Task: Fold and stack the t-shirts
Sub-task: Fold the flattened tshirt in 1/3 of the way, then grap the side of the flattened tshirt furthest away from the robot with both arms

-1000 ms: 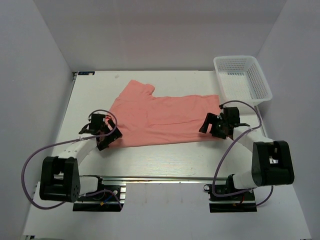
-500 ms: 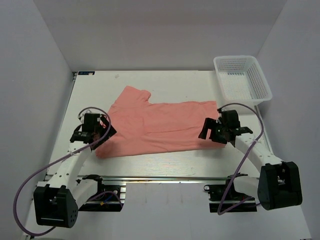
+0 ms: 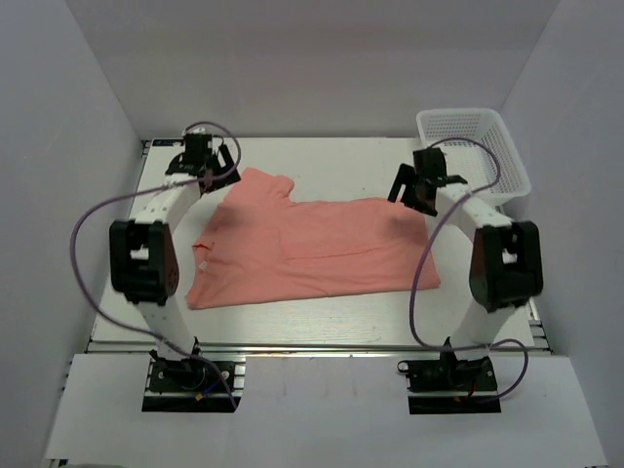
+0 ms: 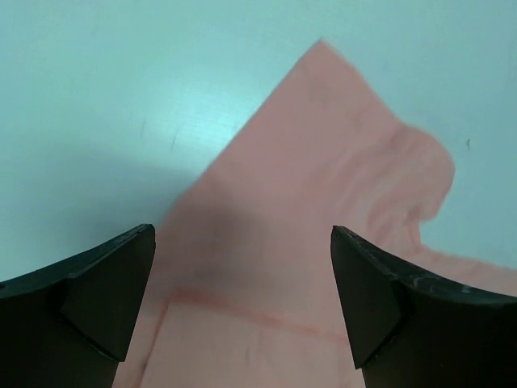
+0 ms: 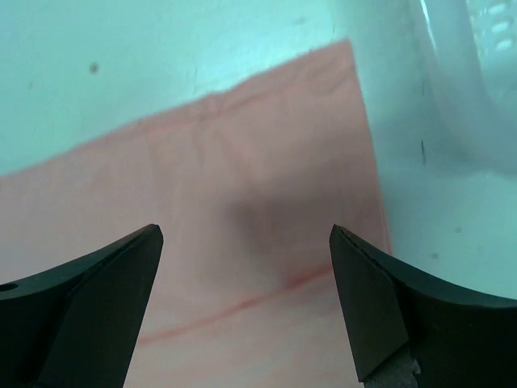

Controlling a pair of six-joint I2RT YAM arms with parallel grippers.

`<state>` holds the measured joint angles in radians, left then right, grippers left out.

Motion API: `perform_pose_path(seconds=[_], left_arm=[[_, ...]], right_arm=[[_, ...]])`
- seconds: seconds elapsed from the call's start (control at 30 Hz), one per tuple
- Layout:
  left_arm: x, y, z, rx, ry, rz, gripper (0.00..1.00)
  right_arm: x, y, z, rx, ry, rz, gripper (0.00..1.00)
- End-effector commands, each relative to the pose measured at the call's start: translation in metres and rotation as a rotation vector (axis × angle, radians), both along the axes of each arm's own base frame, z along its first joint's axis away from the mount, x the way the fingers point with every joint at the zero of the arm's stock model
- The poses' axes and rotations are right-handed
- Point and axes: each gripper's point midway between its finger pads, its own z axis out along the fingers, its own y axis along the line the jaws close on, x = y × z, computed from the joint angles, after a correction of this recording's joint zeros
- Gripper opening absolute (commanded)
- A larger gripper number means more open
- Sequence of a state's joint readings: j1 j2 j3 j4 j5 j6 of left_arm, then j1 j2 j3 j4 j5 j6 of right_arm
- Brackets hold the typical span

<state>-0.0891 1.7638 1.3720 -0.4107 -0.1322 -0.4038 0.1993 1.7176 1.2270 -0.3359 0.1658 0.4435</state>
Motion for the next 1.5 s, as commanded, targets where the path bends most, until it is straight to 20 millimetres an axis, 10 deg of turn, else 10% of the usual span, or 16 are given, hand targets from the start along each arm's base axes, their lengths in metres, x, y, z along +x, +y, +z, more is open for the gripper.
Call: perform_pose_path(seconds=[0.0, 0.03, 0.1, 0.3, 0.6, 0.87, 0.93, 0.97, 1.2, 1.47], left_arm=[[0.058, -0.011, 0.014, 0.064, -0.093, -0.129, 1.0], [0.082, -0.014, 0.031, 0.068, -0.145, -0.145, 1.0], [0.104, -0.023, -0.013, 0.06, -0.073, -0.199, 1.0], [0.166, -0.051, -0.038, 0.022, -0.155, -0.348, 1.0], [0.174, -0.085, -0.084, 0.07, -0.126, -0.447, 1.0], [0.15, -0.089, -0.127, 0.125, -0.003, -0.473, 0.41], [0.149, -0.086, -0.117, 0.139, -0.018, -0.458, 0.03], [0.143, -0.081, -0.124, 0.152, -0.002, -0.445, 0.0], [0.144, -0.078, -0.057, 0.165, -0.2, -0.404, 0.0], [0.133, -0.085, 0.008, 0.143, -0.367, -0.429, 0.0]], right_arm=[[0.044, -0.01, 0.01, -0.067, -0.055, -0.134, 0.9], [0.049, -0.012, -0.013, -0.087, -0.01, -0.147, 0.9], [0.072, -0.009, 0.005, -0.079, -0.052, -0.167, 0.9], [0.096, -0.017, -0.015, -0.117, -0.035, -0.254, 0.9], [0.109, -0.021, -0.036, -0.146, -0.004, -0.293, 0.9], [0.105, -0.028, -0.05, -0.17, 0.023, -0.344, 0.9], [0.102, -0.027, -0.056, -0.173, 0.039, -0.345, 0.9], [0.101, -0.025, -0.058, -0.166, 0.052, -0.335, 0.88], [0.097, -0.019, -0.081, -0.156, 0.108, -0.303, 0.72], [0.095, -0.018, -0.076, -0.158, 0.109, -0.289, 0.21]])
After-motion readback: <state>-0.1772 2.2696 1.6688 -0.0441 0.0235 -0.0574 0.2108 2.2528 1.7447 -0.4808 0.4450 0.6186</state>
